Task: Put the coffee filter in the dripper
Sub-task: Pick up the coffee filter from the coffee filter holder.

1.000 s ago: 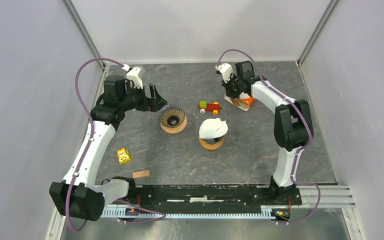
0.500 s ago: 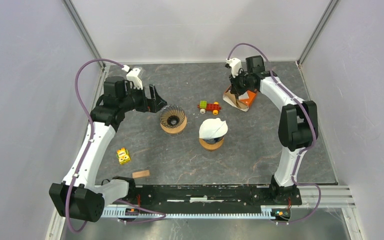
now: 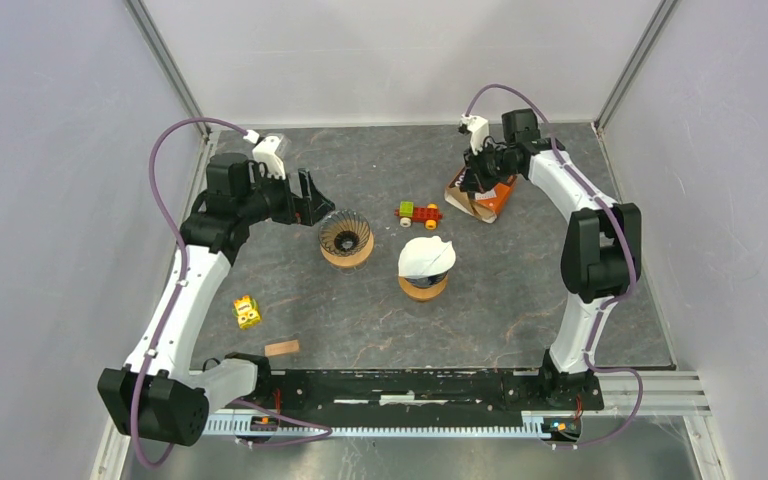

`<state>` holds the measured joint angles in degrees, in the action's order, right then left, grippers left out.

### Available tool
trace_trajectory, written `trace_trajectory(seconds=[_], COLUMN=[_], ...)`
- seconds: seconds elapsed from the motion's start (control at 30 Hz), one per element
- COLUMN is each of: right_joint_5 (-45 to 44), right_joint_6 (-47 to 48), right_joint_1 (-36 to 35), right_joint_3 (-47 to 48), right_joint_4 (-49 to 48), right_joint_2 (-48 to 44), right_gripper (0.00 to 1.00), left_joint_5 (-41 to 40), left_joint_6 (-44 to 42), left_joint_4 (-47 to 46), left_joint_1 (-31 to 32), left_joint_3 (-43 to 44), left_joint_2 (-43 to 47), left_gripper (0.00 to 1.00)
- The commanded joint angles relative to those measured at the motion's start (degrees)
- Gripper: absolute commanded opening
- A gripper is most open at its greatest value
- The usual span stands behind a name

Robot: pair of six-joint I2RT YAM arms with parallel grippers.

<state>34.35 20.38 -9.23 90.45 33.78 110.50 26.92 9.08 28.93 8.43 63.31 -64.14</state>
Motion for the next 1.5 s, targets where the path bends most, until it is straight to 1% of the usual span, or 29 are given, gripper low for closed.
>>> trace_trajectory(seconds=[0.0, 0.47, 0.63, 0.77, 0.9, 1.0, 1.17, 1.3, 1.47], right_joint_5=[3.8, 0.2, 0.4, 2.0, 6.3, 8.4, 13.9, 17.9, 20.1], right_joint_6=[0.0, 0.4, 0.8, 0.1, -1.8, -4.7, -10.9, -14.3, -14.3], right_joint_1=[-0.1, 0.8, 1.6, 1.8, 1.8, 1.7, 1.0, -1.6, -7.8], right_joint_3=[0.0, -1.6, 1.1, 4.5, 7.4, 8.5, 7.8, 3.7, 0.5], right_joint_4=[0.7, 1.6, 3.1, 4.0, 3.1, 0.7, -4.7, -11.3, -13.7], right_joint_2=[-2.9, -11.9, -13.3, -15.4, -18.2, -21.0, -25.5, -29.9, -33.6], right_gripper=[0.00, 0.00, 0.00, 0.00, 0.00, 0.00, 0.00, 0.00, 0.00], left_joint_5=[1.7, 4.4, 6.8, 8.9, 12.0, 11.7, 11.0, 10.7, 9.4], left_joint_6=[-2.3, -3.3, -3.0, -2.9, -6.7, -11.7, -15.9, -23.1, -33.2], left_joint_4=[-2.7, -4.1, -5.5, -6.8, -7.5, -7.3, -3.6, 2.6, 12.9], left_joint_1=[-0.2, -0.2, -0.2, -0.1, 1.0, 3.0, 6.4, 10.5, 16.9], left_joint_3=[-0.3, -0.3, 0.6, 3.4, 9.2, 14.0, 22.8, 29.2, 38.7], left_joint_2=[1.8, 1.7, 1.1, -0.2, -2.5, -4.0, -7.1, -8.8, -11.4], left_gripper=[1.00, 1.00, 0.99, 0.98, 0.97, 0.97, 0.97, 0.97, 0.97])
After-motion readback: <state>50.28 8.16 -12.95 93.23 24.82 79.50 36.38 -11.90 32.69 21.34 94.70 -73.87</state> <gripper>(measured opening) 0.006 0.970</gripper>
